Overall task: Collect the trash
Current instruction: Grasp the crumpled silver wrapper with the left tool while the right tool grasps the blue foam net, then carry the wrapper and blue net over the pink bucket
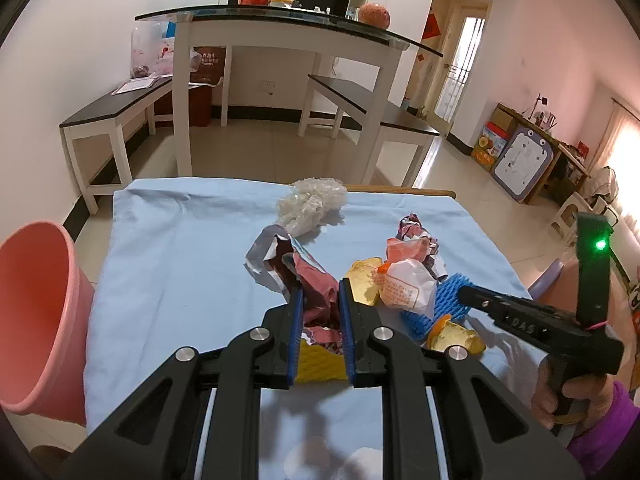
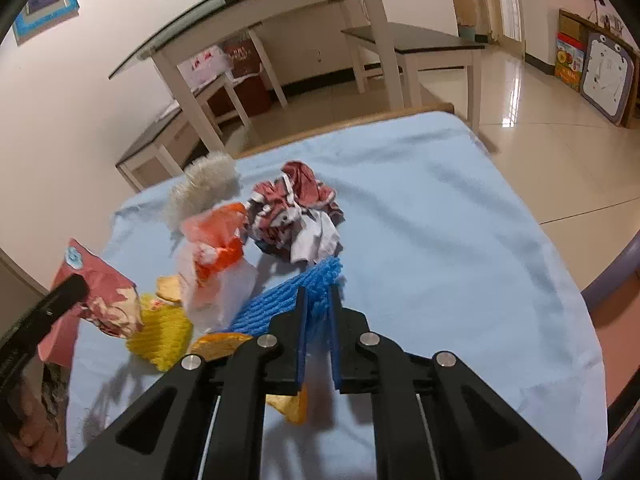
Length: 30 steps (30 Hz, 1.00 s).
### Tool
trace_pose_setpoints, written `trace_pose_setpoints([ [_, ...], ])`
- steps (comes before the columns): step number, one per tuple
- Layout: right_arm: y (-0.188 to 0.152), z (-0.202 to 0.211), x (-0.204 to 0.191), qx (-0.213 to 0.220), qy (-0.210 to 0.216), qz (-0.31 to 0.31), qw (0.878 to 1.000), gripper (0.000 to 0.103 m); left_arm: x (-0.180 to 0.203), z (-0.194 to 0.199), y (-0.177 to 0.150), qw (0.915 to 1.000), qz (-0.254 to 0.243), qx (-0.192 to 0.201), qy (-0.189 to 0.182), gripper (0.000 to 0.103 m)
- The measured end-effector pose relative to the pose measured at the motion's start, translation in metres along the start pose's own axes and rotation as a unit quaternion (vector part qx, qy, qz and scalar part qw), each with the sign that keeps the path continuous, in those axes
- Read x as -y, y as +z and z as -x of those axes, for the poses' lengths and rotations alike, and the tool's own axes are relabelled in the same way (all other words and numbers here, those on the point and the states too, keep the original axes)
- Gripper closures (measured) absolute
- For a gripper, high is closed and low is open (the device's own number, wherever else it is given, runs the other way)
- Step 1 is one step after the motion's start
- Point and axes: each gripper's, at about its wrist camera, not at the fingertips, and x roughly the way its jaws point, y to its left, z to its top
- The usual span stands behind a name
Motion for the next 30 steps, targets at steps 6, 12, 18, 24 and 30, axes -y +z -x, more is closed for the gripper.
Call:
trace_pose_setpoints([
  [6,0.004,0.035,-0.012,0.047,0.01,0.015,0.999,0.095,-0.005,0.011,0.0,0.9999,0.006,0.008,0.005,0.086],
  [12,0.011,0.075,-0.035,0.102,0.01,0.046,0.994,0.095,-0.012,0.024,-0.002,0.9996,0.012,0.019,0.015,0.086],
  [18,0.022,0.095,-0.063,0.128,0.022,0.071,0.989,0.095,-0.023,0.041,-0.006,0.9988,0.02,0.034,0.03,0.086],
  [24,0.03,0.102,-0.1,0.139,0.047,0.098,0.984,0.095,-0.043,0.059,-0.009,0.9971,0.033,0.05,0.048,0.086],
  [30,0.036,0.095,-0.151,0.138,0.077,0.133,0.978,0.095,-0.071,0.076,-0.009,0.9932,0.053,0.067,0.08,0.086],
])
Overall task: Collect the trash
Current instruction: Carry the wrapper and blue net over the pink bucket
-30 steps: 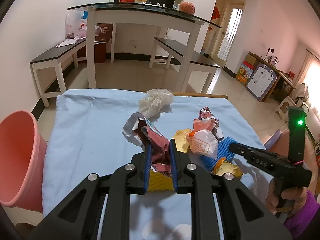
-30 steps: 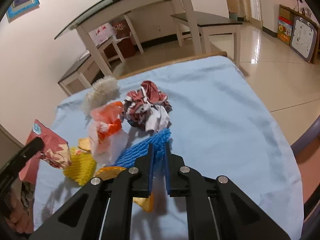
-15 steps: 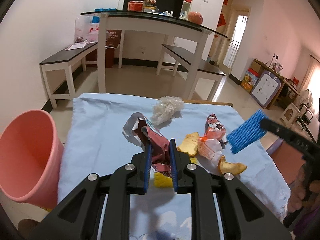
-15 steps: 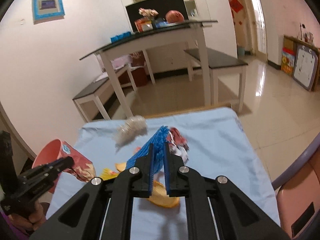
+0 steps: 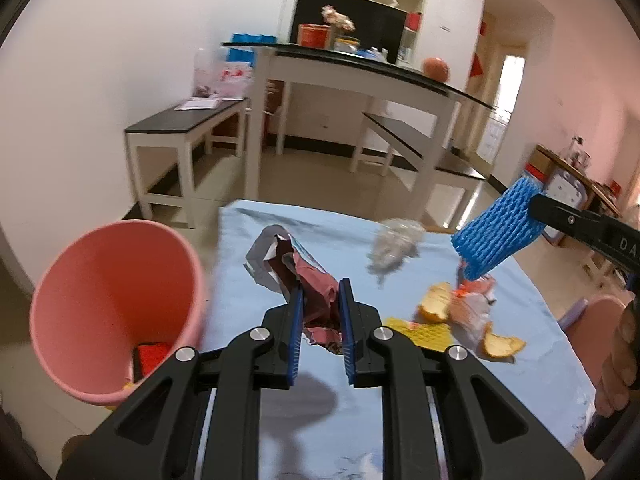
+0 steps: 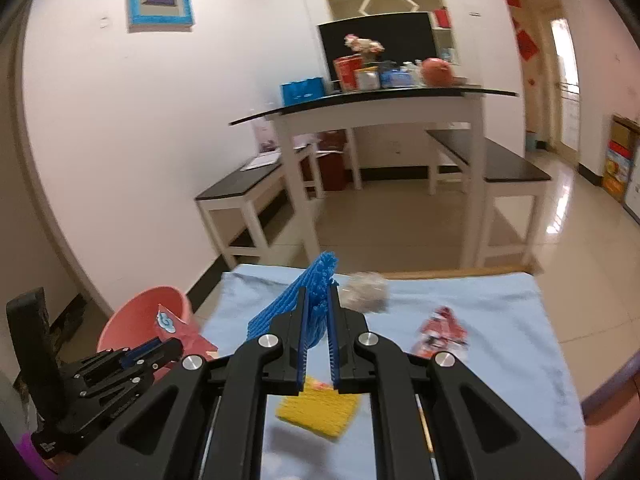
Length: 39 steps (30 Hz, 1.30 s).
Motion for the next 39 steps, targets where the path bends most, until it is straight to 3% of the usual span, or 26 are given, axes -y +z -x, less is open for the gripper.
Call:
trace_pose_setpoints([
  [18,0.011,-0.08,-0.141,-0.034,0.086,0.075,0.993,0.095,-0.124,0.032,-0.002,0.9893,0.084,0.02,0.117,0.086],
  [27,-0.007,-0.109,-0.188,-0.047,0.094,0.128,0.986,0.095,-0.158,0.033,-0.017,0.985,0.107,0.004,0.135,0.086],
  [39,-0.046,-0.156,-0.216,-0.113,0.11,0.154,0.975,0.094,-0.173,0.023,-0.031,0.9831,0.112,-0.019,0.143,0.086],
])
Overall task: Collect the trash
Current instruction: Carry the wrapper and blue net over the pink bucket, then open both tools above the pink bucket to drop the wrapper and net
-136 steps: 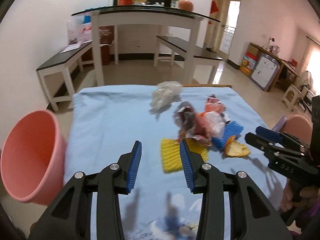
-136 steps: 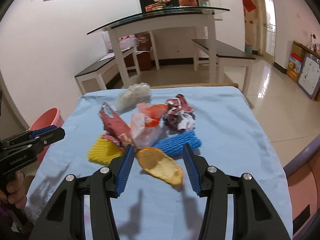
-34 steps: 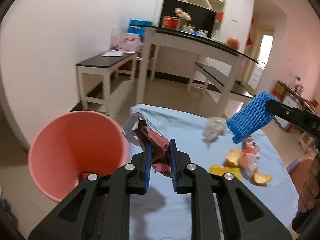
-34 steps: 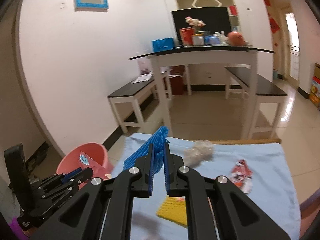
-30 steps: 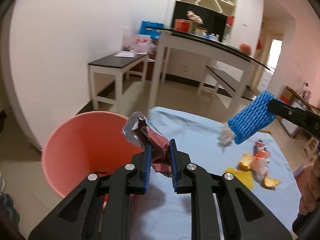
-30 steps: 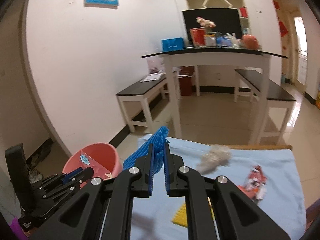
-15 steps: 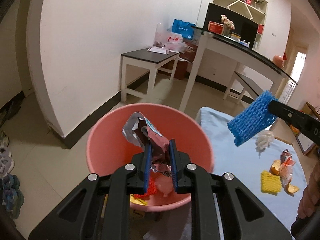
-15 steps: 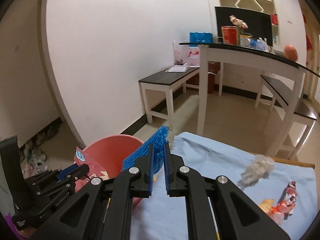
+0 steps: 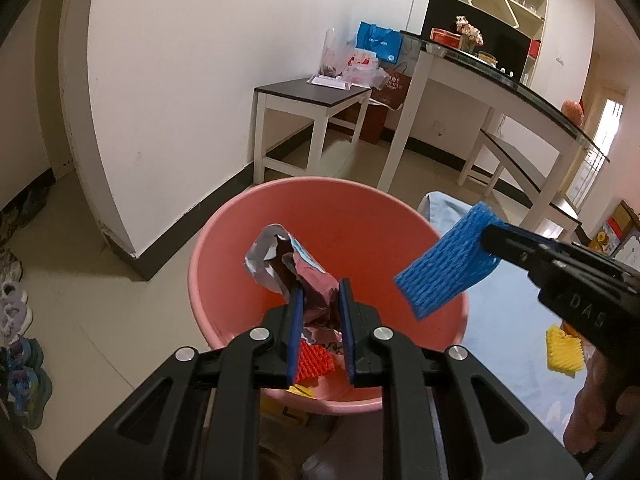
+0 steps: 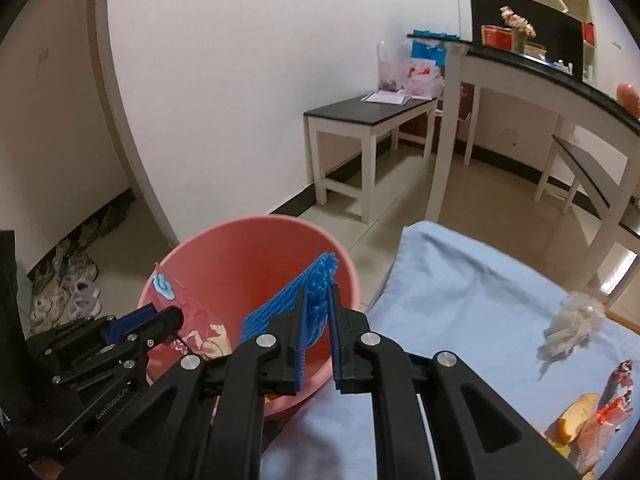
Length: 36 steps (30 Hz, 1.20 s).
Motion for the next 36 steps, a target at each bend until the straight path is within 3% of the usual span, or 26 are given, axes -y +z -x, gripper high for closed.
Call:
trace_pose_setpoints([
  [9,-0.01,-0.01,-0.008,-0.017,0.013,0.007,1.0,0.09,-0.003,-0.005,-0.001,0.9999,0.004,-0.004,0.016,0.082],
  [14,-0.011,-0.011,-0.006,-0.023,0.019,0.001,1.0,0.081,-0.002,-0.005,0.002,0.9998,0.004,0.001,0.02,0.064],
  [16,-0.011,-0.01,-0.006,-0.023,0.022,-0.002,1.0,0.071,-0.004,-0.004,0.001,0.9998,0.006,0.002,0.02,0.063],
  [19,-0.012,-0.008,-0.006,-0.022,0.028,-0.004,0.999,0.065,-0.006,-0.002,0.001,0.9997,0.015,0.002,0.018,0.063],
  [27,-0.017,0.008,-0.004,-0.011,0.038,-0.01,0.999,0.063,-0.006,0.004,0.001,0.9997,0.025,0.0,0.008,0.063],
  [36,-0.028,0.042,0.012,0.013,0.031,-0.015,0.999,0.06,0.02,0.018,0.0,0.9999,-0.004,0.013,-0.004,0.063],
])
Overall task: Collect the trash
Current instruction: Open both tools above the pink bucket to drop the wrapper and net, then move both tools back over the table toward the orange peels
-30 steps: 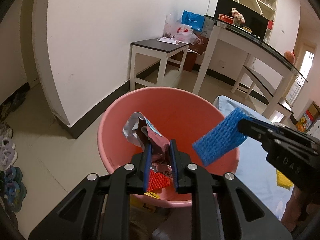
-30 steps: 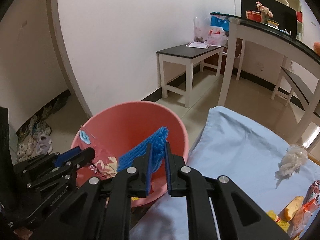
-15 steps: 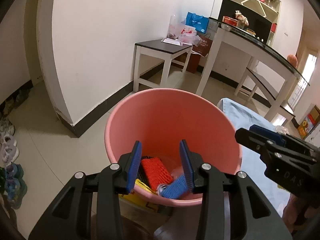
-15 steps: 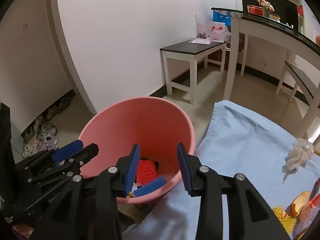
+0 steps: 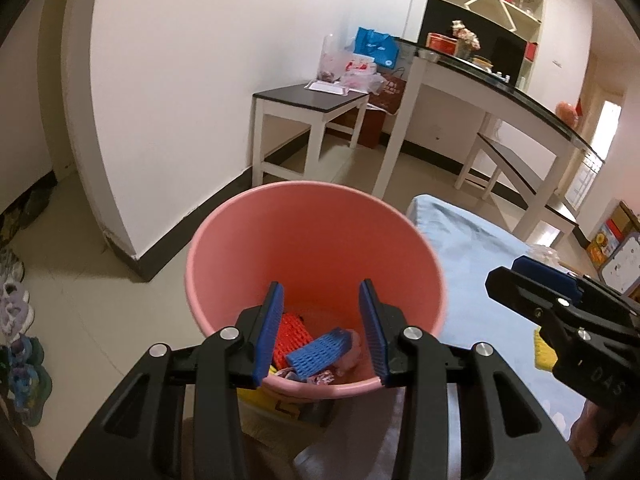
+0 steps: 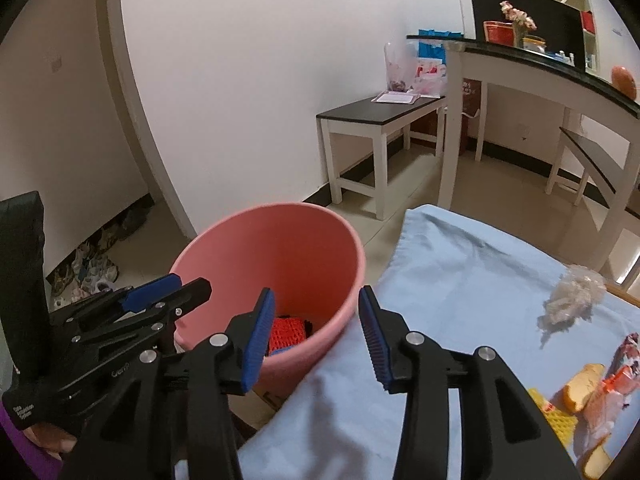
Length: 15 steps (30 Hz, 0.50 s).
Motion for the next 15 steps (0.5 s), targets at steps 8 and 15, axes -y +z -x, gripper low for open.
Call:
trace_pose_setpoints([
  [8,-0.016,0.031,0.029,0.008,-0.014,-0.024,1.0,0.059,0.034,0.009,-0.003,0.9992,-0.033,0.007,-0.022,0.063],
  [15,-0.036,0.057,0.058,0.01,-0.041,-0.038,0.998,0.058,0.067,0.008,-0.007,0.9974,-0.058,0.002,-0.043,0.063],
])
